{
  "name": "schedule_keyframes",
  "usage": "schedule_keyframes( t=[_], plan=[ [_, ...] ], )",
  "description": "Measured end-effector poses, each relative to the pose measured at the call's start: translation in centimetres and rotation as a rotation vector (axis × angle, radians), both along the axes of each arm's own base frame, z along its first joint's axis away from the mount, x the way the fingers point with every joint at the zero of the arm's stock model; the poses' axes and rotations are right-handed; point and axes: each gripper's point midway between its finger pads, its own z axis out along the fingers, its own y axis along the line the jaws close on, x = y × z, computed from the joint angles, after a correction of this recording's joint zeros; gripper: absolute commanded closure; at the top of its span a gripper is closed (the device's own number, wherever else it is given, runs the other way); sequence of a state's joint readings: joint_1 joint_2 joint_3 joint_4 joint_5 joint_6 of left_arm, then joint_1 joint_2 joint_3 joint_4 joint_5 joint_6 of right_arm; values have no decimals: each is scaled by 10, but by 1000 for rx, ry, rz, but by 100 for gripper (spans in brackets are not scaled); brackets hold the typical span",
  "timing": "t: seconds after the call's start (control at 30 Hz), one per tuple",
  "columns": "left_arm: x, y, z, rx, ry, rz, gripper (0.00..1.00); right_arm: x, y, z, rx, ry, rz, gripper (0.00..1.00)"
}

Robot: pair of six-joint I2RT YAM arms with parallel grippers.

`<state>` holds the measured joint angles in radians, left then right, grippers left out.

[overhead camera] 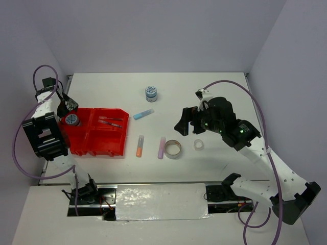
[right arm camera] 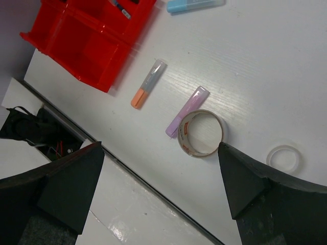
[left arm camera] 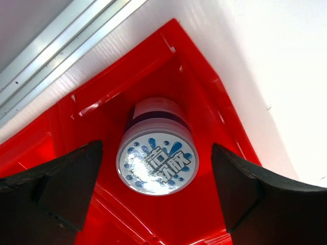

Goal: Sort the stationery into containers
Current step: Place the stationery in the storage box, then pick up the stationery from the center of the board.

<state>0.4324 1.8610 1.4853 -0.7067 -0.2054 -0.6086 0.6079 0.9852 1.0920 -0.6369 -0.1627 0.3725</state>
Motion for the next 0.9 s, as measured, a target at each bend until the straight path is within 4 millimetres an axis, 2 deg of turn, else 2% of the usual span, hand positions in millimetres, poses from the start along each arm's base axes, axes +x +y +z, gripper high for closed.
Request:
schedule_keyframes(
  t=[0.13, 0.27, 0.33, 0.37, 0.4, 0.47, 0.57, 0.63, 0.67, 0.73, 0.77, 0.83, 0.9],
  plan=[
    [7, 2, 10, 3, -28, -3, 1, -1, -1, 4, 5, -7, -2, 0],
    [20, -2, 37, 7, -98, -31, 1, -2, -3, 11, 18, -20, -14, 0],
    [30, -15, 57, 20, -149, -75, 1, -1, -6, 14, 26, -25, -36, 0],
    [39, -29, 70, 32, -185, -130, 1, -1, -8, 15, 27, -29, -53, 0],
    [49, -47, 84, 38, -225, -188, 1, 0, -11, 16, 28, -30, -75, 0],
    [79, -98, 115, 50, -328, -362, 1, 3, -19, 17, 28, -30, -126, 0],
    [122, -205, 159, 41, -478, -662, 1, 6, -27, 17, 28, -23, -176, 0],
    [145, -270, 177, 43, -548, -813, 1, 6, -28, 19, 27, -21, -183, 0],
    [156, -302, 179, 42, -574, -880, 1, 5, -29, 20, 28, -20, -183, 0],
    [172, -356, 174, 43, -608, -979, 1, 3, -29, 21, 33, -19, -174, 0],
    [178, -377, 163, 38, -608, -1013, 1, 1, -29, 21, 35, -17, -168, 0],
    [185, -406, 137, 26, -594, -1059, 1, -3, -29, 22, 37, -14, -149, 0],
    [192, -424, 102, 21, -555, -1079, 1, -7, -29, 22, 34, -7, -136, 0]
  ],
)
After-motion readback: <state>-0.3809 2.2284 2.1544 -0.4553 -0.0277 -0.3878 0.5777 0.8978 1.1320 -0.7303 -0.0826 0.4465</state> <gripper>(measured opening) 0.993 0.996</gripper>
